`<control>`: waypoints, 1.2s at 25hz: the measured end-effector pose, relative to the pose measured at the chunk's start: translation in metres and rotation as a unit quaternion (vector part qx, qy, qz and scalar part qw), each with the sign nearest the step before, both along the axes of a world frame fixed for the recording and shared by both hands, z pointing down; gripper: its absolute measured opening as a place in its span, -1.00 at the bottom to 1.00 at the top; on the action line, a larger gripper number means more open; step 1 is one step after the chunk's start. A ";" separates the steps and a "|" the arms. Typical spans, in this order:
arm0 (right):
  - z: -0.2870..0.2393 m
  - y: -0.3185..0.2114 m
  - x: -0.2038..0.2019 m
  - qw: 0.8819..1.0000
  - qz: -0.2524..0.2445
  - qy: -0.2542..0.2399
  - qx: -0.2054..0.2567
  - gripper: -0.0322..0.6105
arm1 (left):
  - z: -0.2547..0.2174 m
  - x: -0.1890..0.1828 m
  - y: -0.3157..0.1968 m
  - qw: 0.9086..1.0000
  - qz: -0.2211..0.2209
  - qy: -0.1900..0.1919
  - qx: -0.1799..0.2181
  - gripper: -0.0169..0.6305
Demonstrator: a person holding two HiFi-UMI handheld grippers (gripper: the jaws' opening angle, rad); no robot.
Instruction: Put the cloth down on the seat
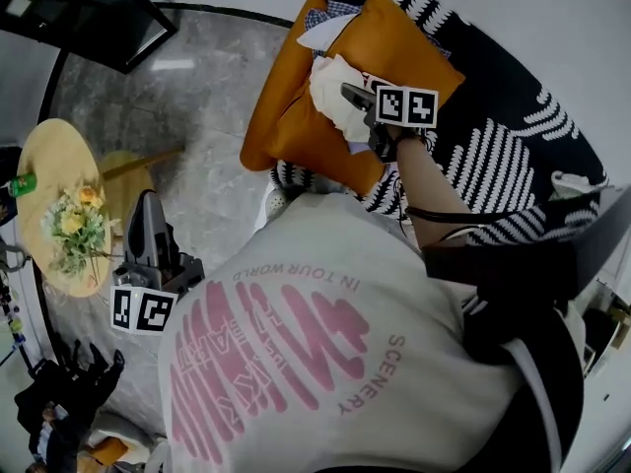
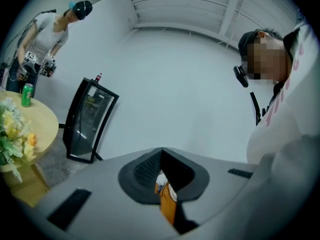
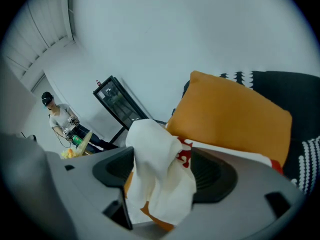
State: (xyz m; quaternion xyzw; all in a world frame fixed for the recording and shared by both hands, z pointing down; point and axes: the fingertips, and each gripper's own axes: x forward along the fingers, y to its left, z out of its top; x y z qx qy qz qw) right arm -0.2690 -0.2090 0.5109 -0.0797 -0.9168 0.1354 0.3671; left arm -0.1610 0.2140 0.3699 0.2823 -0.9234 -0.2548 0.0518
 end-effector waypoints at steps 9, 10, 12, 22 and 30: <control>-0.098 -0.018 0.029 0.975 0.038 -0.152 -0.155 0.24 | -0.010 -0.043 -0.048 0.995 0.095 -0.025 0.006 -0.92; -0.117 -0.019 0.033 0.965 0.040 -0.183 -0.184 0.24 | -0.011 -0.046 -0.056 0.994 0.109 -0.027 0.005 -0.92; -0.153 -0.017 0.043 0.944 0.039 -0.237 -0.225 0.24 | -0.013 -0.051 -0.072 0.990 0.137 -0.031 0.005 -0.92; -0.232 -0.010 0.123 0.930 0.048 -0.340 -0.131 -0.32 | -0.010 -0.058 -0.154 0.960 0.277 -0.040 0.001 -0.92; -0.200 -0.038 0.158 0.922 0.170 -0.320 -0.136 -0.86 | -0.006 -0.051 -0.177 0.942 0.333 -0.045 -0.005 -0.92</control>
